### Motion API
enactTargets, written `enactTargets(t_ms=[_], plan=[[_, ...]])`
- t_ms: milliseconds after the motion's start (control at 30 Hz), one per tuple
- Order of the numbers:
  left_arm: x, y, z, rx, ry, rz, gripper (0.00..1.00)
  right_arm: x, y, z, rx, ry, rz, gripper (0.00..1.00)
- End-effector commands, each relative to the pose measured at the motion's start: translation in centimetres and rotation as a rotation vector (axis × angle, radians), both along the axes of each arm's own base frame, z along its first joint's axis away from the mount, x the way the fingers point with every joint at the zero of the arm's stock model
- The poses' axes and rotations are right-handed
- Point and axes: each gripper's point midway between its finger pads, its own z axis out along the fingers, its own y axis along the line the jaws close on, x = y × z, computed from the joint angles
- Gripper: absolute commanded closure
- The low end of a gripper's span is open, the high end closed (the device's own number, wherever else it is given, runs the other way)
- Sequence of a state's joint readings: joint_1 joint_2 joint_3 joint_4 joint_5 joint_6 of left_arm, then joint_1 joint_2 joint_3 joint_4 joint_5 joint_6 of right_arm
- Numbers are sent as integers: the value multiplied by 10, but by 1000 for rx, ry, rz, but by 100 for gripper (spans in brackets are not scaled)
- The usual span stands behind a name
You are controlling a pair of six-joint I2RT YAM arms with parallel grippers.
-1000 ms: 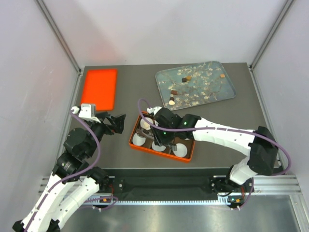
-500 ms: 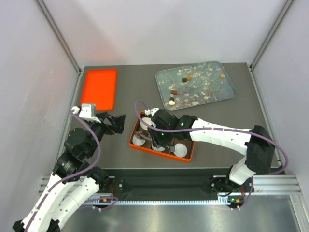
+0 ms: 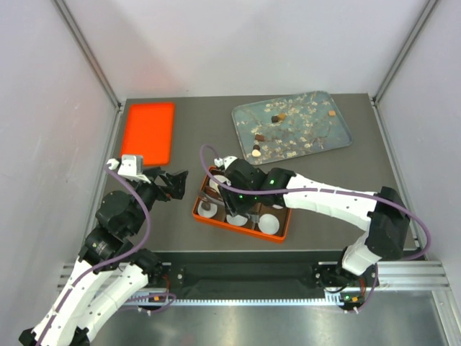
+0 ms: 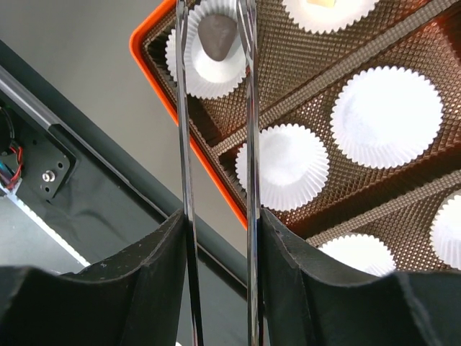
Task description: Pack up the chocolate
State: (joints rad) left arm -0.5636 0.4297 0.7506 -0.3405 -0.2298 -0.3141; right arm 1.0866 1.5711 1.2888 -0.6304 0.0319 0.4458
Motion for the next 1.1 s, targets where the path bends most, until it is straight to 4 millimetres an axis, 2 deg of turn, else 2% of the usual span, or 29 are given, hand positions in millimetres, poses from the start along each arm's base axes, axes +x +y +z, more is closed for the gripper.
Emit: enactTargets(t_ms=[0, 67, 133, 233, 433, 500, 533, 700, 767, 867, 900, 933, 1000, 1067], plan=[[2, 2, 16, -33, -60, 12, 1, 6, 10, 33, 46, -76, 6, 59], [2, 2, 16, -33, -61, 12, 1, 15, 5, 45, 50, -107, -12, 59], [1, 3, 17, -34, -62, 13, 1, 23, -4, 48, 36, -124, -31, 59], [0, 3, 17, -35, -63, 12, 1, 44, -28, 53, 12, -154, -93, 59], [1, 2, 16, -34, -62, 10, 1, 102, -89, 65, -50, -237, -241, 59], [1, 2, 16, -33, -61, 9, 1, 127, -116, 69, -85, -272, -313, 59], [1, 1, 15, -31, -57, 7, 1, 141, -132, 67, -110, -276, -356, 59], [2, 1, 15, -30, -56, 7, 1, 191, -173, 62, -223, -347, -464, 57], [3, 0, 13, -28, -52, 7, 1, 210, -188, 52, -263, -338, -504, 57], [3, 1, 14, -26, -52, 10, 1, 237, -199, 44, -299, -331, -544, 58], [3, 1, 13, -25, -51, 10, 1, 247, -200, 49, -301, -346, -559, 58], [4, 0, 13, -23, -50, 10, 1, 255, -205, 36, -331, -325, -568, 58], [4, 1, 12, -22, -48, 12, 1, 267, -206, 37, -331, -330, -580, 58], [4, 1, 12, -22, -48, 13, 1, 278, -214, 24, -356, -310, -600, 59]])
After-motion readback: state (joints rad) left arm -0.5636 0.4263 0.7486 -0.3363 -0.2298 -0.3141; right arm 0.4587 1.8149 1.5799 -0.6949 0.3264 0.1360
